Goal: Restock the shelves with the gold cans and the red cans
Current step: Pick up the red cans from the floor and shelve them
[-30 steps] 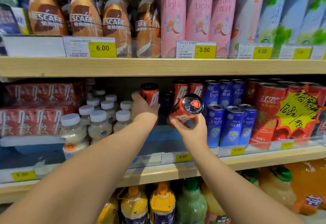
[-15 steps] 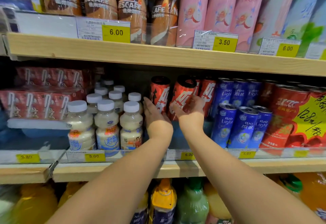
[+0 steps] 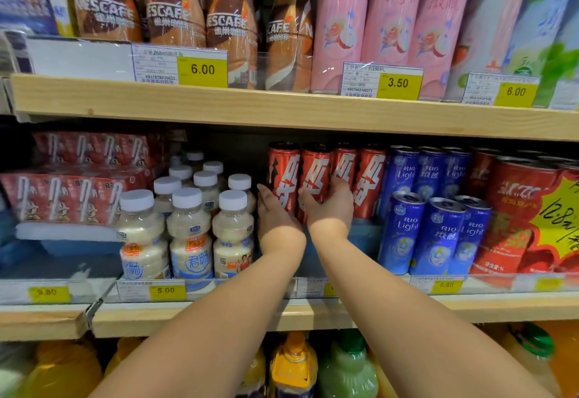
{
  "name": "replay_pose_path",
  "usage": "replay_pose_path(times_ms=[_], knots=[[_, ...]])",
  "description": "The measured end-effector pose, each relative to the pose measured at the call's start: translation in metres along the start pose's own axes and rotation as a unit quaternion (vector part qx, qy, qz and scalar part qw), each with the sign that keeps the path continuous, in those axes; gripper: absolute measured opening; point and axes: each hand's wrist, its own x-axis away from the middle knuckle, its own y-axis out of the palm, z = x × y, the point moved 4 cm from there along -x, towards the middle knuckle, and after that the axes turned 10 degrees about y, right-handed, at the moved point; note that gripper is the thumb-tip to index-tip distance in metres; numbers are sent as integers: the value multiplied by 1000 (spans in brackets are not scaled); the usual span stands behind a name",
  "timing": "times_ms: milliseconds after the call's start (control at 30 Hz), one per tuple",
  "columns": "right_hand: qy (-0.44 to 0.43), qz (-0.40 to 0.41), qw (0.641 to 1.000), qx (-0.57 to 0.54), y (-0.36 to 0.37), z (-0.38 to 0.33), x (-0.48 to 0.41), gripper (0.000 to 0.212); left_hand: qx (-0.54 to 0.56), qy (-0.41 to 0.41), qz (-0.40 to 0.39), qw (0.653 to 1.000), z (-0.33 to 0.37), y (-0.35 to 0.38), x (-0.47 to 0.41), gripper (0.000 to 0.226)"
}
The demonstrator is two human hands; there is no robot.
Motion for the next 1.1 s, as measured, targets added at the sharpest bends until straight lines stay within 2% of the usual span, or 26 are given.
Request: replay_pose_path(times_ms=[167,300,500,700,967,1100], knots=[[-18,-30,999,16,-3,7,2,66,-33,19,16,999,-5,1,16,78],[-16,-65,997,43,-7,25,6,56,-42,64,16,997,-8,5,36,72],[-27,-18,980,194,-12,38,6,53,-38,80,1,996,-11,8,46,76],[-31,-15,974,224,-11,40,2,50,-50,89,-19,995,-12,8,35,76],[-41,-9,967,252,-5,40,2,36,-61,81,-21,995,-16,4,30,77],[-52,-43,960,272,-6,37,3,18,-62,77,-49,994,-13,0,31,76]])
